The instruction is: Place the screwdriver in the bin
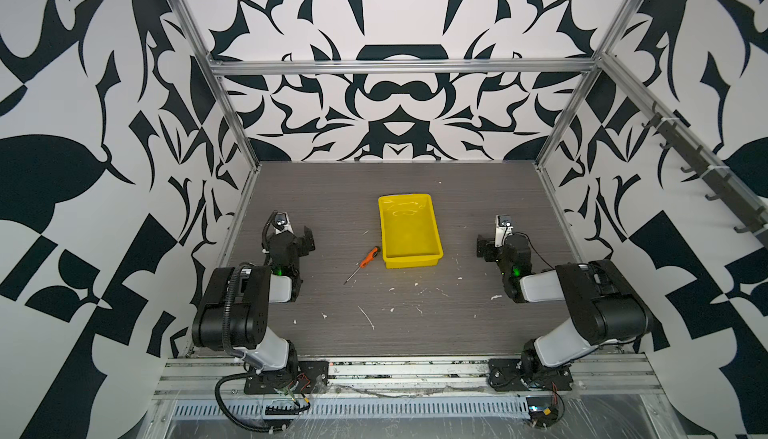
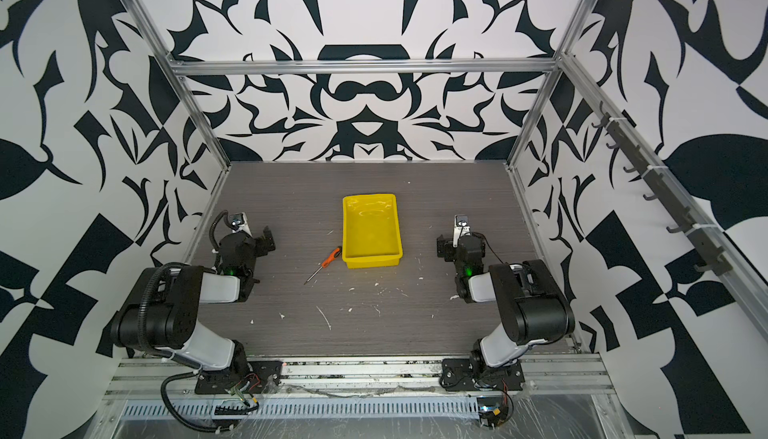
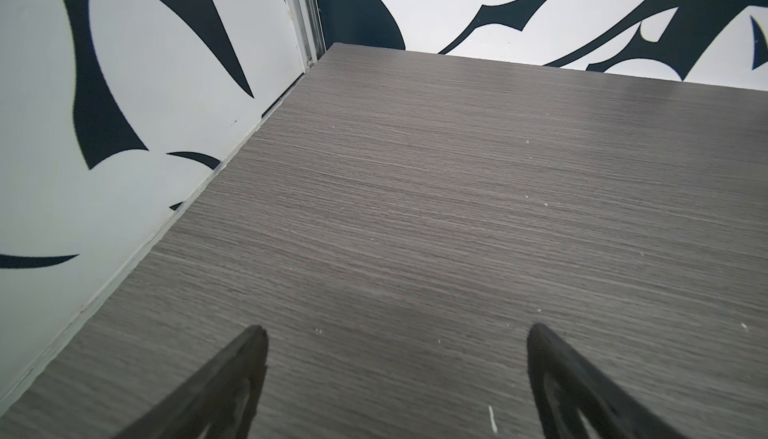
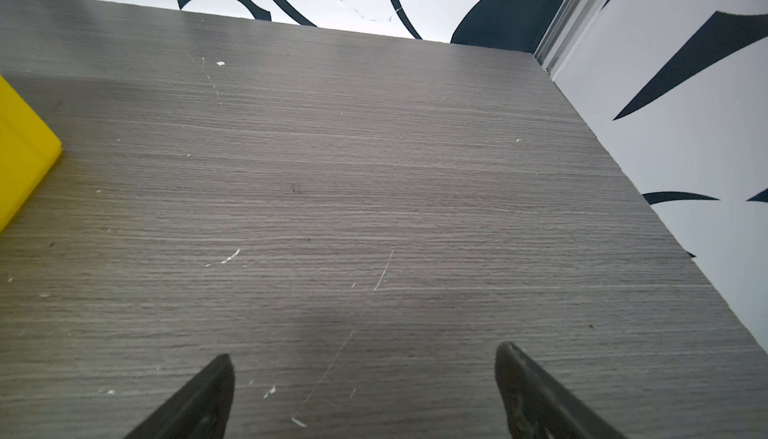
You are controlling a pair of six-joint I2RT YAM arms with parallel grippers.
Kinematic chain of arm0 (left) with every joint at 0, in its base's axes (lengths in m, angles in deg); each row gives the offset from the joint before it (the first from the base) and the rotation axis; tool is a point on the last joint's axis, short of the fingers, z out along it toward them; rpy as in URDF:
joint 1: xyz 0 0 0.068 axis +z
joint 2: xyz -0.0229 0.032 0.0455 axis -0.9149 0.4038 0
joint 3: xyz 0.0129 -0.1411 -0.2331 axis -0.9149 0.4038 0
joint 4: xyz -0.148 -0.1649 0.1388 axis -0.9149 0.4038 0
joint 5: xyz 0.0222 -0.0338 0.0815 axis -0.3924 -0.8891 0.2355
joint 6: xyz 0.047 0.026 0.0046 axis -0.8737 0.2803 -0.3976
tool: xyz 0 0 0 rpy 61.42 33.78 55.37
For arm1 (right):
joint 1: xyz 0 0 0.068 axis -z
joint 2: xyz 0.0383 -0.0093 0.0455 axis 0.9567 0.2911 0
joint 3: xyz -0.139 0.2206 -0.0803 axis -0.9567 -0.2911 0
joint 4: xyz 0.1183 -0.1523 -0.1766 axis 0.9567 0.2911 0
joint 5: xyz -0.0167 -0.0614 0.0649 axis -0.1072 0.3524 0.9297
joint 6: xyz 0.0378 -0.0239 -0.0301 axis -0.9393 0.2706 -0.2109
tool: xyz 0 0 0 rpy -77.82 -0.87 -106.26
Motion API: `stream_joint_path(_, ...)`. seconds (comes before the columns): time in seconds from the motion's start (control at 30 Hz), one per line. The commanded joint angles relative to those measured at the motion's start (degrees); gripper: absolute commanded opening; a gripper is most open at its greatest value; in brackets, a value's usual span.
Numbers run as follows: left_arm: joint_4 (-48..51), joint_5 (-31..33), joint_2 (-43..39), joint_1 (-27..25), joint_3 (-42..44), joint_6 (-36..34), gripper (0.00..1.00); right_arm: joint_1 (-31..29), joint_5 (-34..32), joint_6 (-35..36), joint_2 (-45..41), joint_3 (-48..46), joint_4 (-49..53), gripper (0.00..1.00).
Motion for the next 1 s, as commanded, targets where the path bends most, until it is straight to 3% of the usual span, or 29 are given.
stream_joint_path(0.0,0.0,-2.4,-2.6,0.2,0.3,-0.4,1.00,0.2,0.0,-0.5,-1.2,0.0,-2.2,1.00)
stream_joint_path(0.07,3.1,-2.8,-6.1,0.1,-0.1,-0.8,1.00,-0.1,0.3,-0.3,-1.3,-1.0,-4.1,1.00)
stream_joint_path(0.2,37.7,2.3,-19.0,0.1,-12.3,8.6,1.00,-1.5,-1.4,0.5,-5.8,-2.7,-4.3,1.00)
stream_joint_path(0.27,49.4,2.2,-21.8,0.0,-18.0,12.1,1.00,-2.0,-4.7,-0.2,-11.7,-1.0,4.6,1.00)
stream_joint_path(0.37,56.1,-0.5,-24.6,0.1,-21.6,13.5,1.00,-2.1,-6.6,-3.2,-21.3,5.9,23.5,1.00)
stream_joint_path(0.47,69.8,2.4,-26.8,0.2,-26.8,24.8,1.00,-2.0,-4.3,-3.0,-27.8,12.3,34.0,1.00)
stream_joint_path(0.53,69.8,-1.9,-28.0,0.2,-26.4,22.5,1.00,-2.1,-4.6,-6.3,-30.4,16.0,37.7,1.00)
stream_joint_path(0.7,73.1,0.9,-27.3,0.2,-26.8,26.3,1.00,-2.0,-6.2,-26.5,-31.6,23.6,51.1,1.00)
stream_joint_path(0.8,74.0,-2.1,-28.1,0.3,-27.0,28.3,1.00,-2.0,-7.4,-34.5,-29.9,22.2,52.0,1.00)
stream_joint_path(0.9,67.4,-10.2,-32.9,0.3,-22.8,27.9,1.00,-1.1,-6.2,-36.2,-28.9,18.7,48.3,1.00)
stream_joint_path(0.97,65.3,-10.1,-35.6,0.3,-19.8,31.8,1.00,-1.0,-5.0,-35.9,-29.3,17.3,46.6,1.00)
